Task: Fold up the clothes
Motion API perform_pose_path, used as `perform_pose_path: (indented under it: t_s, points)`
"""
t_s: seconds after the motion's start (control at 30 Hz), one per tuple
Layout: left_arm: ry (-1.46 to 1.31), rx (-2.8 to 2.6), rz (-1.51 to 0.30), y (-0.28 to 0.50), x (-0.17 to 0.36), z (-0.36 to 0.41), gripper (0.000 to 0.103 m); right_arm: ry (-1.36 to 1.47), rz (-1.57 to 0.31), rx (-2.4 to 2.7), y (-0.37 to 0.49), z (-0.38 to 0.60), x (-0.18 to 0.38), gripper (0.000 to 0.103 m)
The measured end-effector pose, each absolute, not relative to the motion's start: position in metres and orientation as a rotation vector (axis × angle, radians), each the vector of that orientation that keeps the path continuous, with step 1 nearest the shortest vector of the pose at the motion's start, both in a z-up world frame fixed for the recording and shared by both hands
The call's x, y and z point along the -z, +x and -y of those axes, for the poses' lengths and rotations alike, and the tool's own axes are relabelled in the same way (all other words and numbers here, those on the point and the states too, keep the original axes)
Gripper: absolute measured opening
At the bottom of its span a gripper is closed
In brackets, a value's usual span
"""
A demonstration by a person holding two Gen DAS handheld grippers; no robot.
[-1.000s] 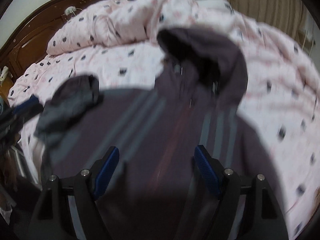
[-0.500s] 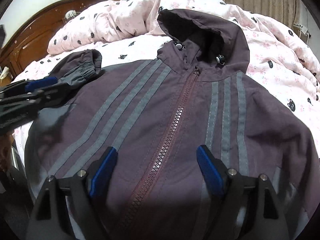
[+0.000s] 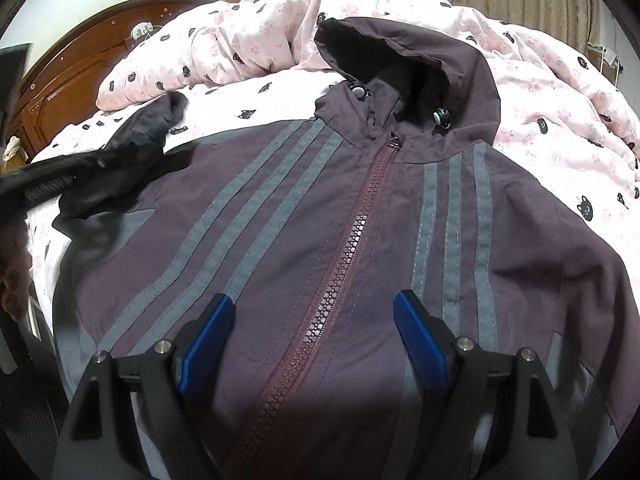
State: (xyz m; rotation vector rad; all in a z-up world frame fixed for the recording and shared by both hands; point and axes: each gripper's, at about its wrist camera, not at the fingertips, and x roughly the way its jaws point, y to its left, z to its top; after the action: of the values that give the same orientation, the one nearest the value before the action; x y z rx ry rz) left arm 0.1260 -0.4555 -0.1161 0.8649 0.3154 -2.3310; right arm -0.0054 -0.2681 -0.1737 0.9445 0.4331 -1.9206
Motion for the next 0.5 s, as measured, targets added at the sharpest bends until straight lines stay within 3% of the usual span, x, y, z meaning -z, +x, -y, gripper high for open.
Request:
perform_pose_path:
  t_s: [0.27,0.5]
  points:
    - [0.612,2.256,-0.550,0.200,0.088,0.489,0.006,0.949,-0.438,1.913,-0.006,0.269,0.174,0.085]
    - [0.630,2.102,-0.721,0.243,0.110,0.519,0.006,0.953,-0.440,1.913,-0.006,0.270,0.174,0.085]
